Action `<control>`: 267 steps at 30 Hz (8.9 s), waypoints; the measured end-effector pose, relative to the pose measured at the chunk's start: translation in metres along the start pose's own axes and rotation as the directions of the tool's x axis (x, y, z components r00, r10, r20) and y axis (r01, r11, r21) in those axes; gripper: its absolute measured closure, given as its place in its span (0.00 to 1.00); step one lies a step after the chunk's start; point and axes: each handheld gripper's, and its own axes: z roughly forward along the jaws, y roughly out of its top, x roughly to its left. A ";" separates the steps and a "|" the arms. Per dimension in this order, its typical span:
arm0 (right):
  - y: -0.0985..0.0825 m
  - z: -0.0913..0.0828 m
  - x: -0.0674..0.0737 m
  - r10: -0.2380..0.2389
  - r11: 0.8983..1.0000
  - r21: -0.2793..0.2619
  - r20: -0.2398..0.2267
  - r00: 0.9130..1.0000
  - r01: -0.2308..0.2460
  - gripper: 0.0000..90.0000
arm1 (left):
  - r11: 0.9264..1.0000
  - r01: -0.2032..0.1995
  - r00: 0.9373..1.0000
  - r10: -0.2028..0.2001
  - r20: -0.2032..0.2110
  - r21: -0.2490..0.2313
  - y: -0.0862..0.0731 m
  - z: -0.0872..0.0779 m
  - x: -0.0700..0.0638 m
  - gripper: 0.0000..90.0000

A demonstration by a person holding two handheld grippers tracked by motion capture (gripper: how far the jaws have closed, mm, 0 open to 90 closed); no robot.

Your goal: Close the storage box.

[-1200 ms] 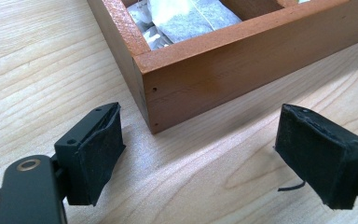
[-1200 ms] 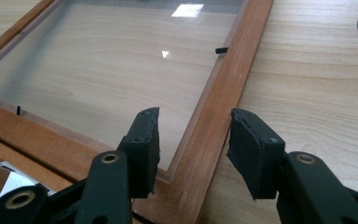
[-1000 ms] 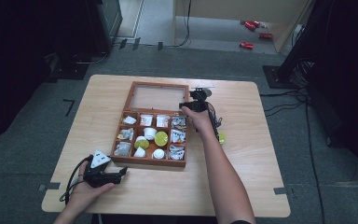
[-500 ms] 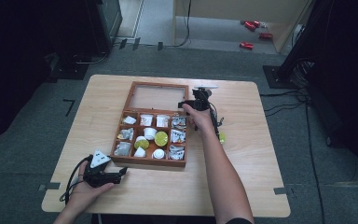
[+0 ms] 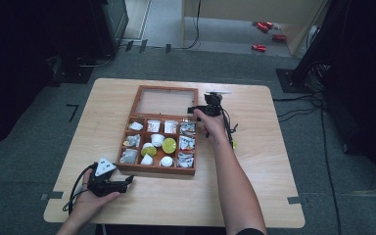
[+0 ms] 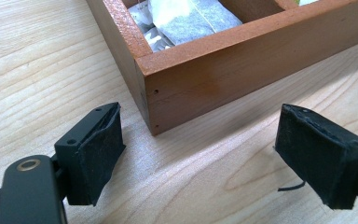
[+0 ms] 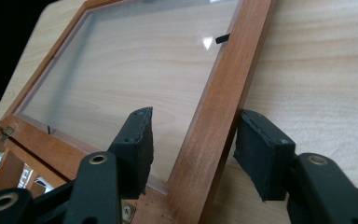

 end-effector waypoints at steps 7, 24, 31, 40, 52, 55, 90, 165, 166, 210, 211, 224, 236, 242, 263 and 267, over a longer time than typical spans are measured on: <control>-0.006 -0.007 0.007 -0.101 0.989 -0.102 0.023 0.995 0.103 0.57 | 1.000 -0.001 1.000 0.001 -0.001 0.000 0.000 0.000 0.000 0.17; -0.029 -0.032 0.037 -0.380 0.861 -0.273 0.215 0.900 0.429 0.70 | 1.000 -0.004 1.000 0.004 -0.006 0.001 0.000 0.001 -0.001 0.17; -0.039 -0.034 0.045 -0.431 0.816 -0.297 0.260 0.864 0.496 0.72 | 1.000 -0.004 1.000 0.004 -0.005 0.001 0.000 0.001 -0.001 0.17; -0.050 -0.035 0.050 -0.454 0.785 -0.334 0.264 0.851 0.523 0.77 | 1.000 0.005 0.999 -0.005 -0.032 -0.008 0.000 0.000 0.000 0.25; -0.061 -0.044 0.060 -0.496 0.753 -0.344 0.265 0.827 0.562 0.78 | 1.000 -0.020 0.999 0.020 -0.036 0.003 0.001 0.001 -0.003 0.22; -0.063 -0.049 0.063 -0.494 0.762 -0.347 0.237 0.837 0.548 0.71 | 1.000 -0.018 0.999 0.018 -0.033 0.002 0.001 0.001 -0.003 0.22; -0.078 -0.097 0.089 -0.456 0.807 -0.359 0.124 0.881 0.468 0.56 | 1.000 -0.018 0.999 0.019 -0.034 0.007 0.000 0.001 -0.003 0.20; -0.190 -0.110 0.078 -0.480 0.865 -0.152 0.034 0.877 0.479 0.31 | 1.000 -0.025 0.997 0.026 -0.070 0.017 -0.018 -0.017 -0.005 0.19; -0.191 -0.111 0.078 -0.479 0.866 -0.148 0.031 0.877 0.478 0.30 | 1.000 -0.025 0.997 0.026 -0.070 0.017 -0.018 -0.017 -0.005 0.19; -0.201 -0.145 0.046 -0.452 0.877 -0.155 0.055 0.890 0.455 0.22 | 1.000 -0.020 0.998 0.020 -0.059 0.014 -0.018 -0.018 -0.003 0.19; -0.201 -0.148 0.044 -0.448 0.879 -0.156 0.058 0.892 0.452 0.22 | 1.000 -0.017 0.998 0.017 -0.058 0.012 -0.018 -0.017 -0.003 0.19; -0.200 -0.178 0.011 -0.411 0.884 -0.181 0.134 0.902 0.430 0.15 | 1.000 -0.017 0.998 0.018 -0.060 0.014 -0.017 -0.017 -0.003 0.19; -0.203 -0.199 -0.030 -0.348 0.904 -0.182 0.215 0.913 0.387 0.12 | 1.000 -0.013 0.998 0.014 -0.064 0.010 -0.017 -0.017 -0.003 0.19; -0.203 -0.208 -0.043 -0.328 0.909 -0.182 0.243 0.913 0.375 0.11 | 1.000 -0.016 0.998 0.017 -0.067 0.012 -0.017 -0.017 -0.003 0.19; -0.221 -0.217 -0.093 -0.292 0.930 -0.112 0.354 0.889 0.350 0.07 | 1.000 -0.003 0.998 0.004 -0.057 0.007 -0.017 -0.017 -0.001 0.19; -0.226 -0.215 -0.098 -0.292 0.933 -0.094 0.366 0.884 0.348 0.06 | 1.000 -0.004 0.998 0.004 -0.058 0.007 -0.017 -0.017 -0.001 0.19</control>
